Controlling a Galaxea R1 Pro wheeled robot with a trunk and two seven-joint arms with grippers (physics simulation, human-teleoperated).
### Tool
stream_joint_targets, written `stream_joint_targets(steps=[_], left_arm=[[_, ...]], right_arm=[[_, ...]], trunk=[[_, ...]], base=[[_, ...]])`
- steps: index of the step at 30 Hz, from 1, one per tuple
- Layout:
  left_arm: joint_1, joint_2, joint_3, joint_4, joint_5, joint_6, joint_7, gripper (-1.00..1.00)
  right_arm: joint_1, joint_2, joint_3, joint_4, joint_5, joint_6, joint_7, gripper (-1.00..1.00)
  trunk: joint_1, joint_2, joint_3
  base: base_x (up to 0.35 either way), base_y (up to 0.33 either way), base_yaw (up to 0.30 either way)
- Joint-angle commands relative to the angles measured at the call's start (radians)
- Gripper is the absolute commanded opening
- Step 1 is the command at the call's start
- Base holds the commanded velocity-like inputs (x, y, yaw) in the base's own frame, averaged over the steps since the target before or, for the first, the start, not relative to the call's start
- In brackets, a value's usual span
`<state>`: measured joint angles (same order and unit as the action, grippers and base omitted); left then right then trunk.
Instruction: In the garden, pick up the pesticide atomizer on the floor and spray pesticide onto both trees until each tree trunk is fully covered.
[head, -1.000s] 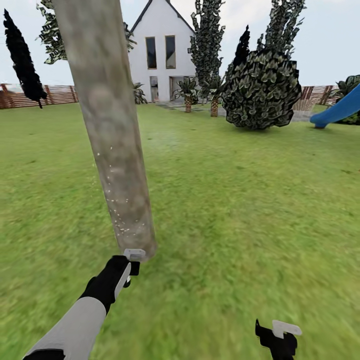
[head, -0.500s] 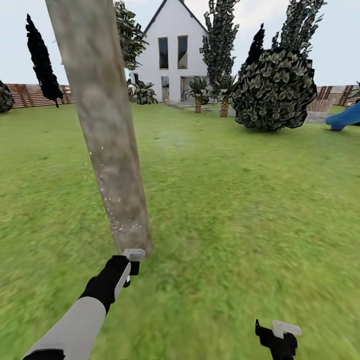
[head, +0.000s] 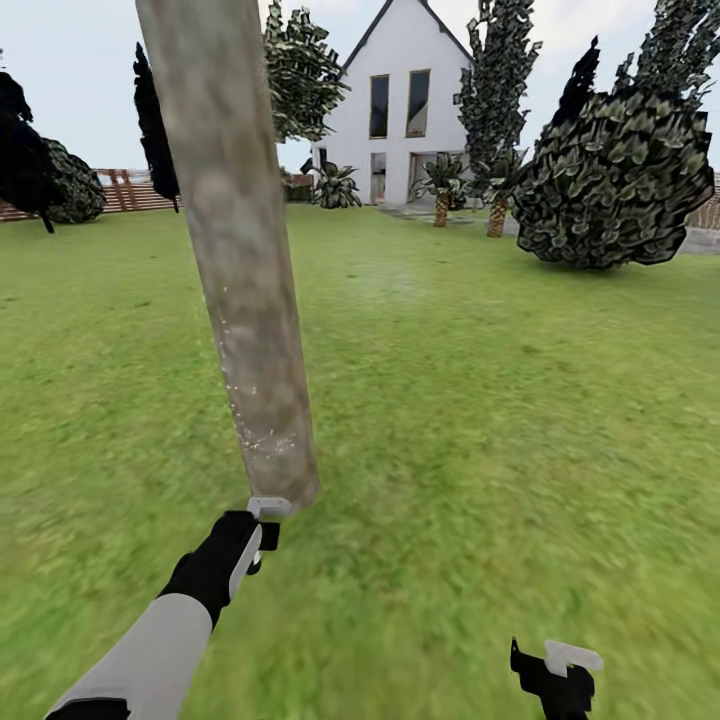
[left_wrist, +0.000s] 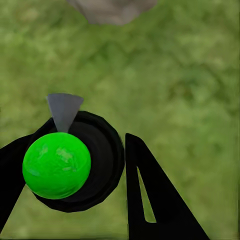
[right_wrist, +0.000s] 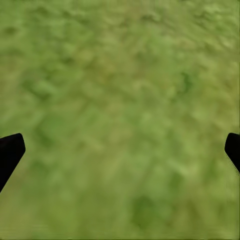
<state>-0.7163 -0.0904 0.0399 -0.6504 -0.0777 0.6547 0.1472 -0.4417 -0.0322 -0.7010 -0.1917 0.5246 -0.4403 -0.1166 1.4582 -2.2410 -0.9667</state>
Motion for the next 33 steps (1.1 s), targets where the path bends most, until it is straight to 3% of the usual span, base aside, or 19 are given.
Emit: stream_joint_targets(steps=[1, 13, 33], left_arm=[[0.0, 0.0, 0.0, 0.0, -0.001, 0.0, 0.0, -1.0], [0.0, 0.0, 0.0, 0.0, -0.001, 0.0, 0.0, -1.0], [0.0, 0.0, 0.0, 0.0, -0.001, 0.0, 0.0, -1.0]], right_arm=[[0.0, 0.0, 0.0, 0.0, 0.0, 0.0, 0.0, 1.0], [0.001, 0.0, 0.0, 0.0, 0.0, 0.0, 0.0, 1.0], [0.0, 0.0, 0.0, 0.0, 0.0, 0.0, 0.0, 1.0]], trunk=[[0.0, 0.0, 0.0], [0.0, 0.0, 0.0], [0.0, 0.0, 0.0]], base=[[0.0, -0.275, 0.276], [0.0, -0.275, 0.085], [0.01, -0.275, 0.27]])
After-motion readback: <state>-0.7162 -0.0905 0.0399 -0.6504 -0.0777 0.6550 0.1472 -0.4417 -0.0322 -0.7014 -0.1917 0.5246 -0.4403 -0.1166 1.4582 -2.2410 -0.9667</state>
